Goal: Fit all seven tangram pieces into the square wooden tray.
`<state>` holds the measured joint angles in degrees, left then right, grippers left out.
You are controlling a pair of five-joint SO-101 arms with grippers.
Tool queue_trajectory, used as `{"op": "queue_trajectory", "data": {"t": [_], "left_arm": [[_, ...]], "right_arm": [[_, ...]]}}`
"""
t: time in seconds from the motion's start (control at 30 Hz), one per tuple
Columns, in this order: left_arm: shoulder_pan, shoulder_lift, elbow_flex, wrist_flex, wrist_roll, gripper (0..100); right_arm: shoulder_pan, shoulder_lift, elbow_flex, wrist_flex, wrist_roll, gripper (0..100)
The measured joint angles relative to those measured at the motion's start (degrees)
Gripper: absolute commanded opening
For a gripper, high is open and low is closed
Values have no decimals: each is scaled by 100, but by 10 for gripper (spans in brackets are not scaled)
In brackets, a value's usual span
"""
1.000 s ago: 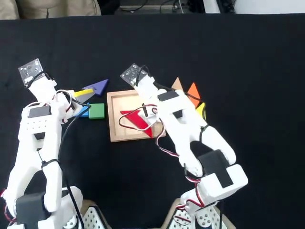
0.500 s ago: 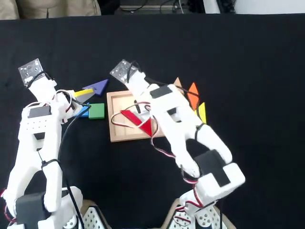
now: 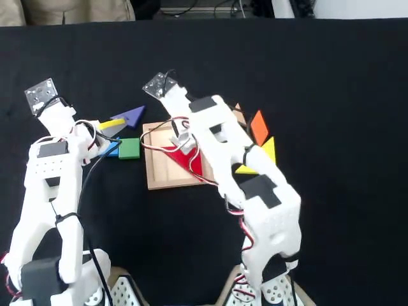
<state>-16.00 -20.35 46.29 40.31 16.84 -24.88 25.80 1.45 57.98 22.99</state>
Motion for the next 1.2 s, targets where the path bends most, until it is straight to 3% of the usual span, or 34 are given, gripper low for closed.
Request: {"op": "queue_trajectory", "data": {"t": [0.47,0.9,1.2], "left_arm": [[0,0,0,0,0,438],[0,0,0,0,0,438],[0,0,0,0,0,438]], "right_arm": [[-651,35,35,167,308,11],[-844,-2892,1793,1319,325,11],[-642,-2664,2611,1090,563,11]]}}
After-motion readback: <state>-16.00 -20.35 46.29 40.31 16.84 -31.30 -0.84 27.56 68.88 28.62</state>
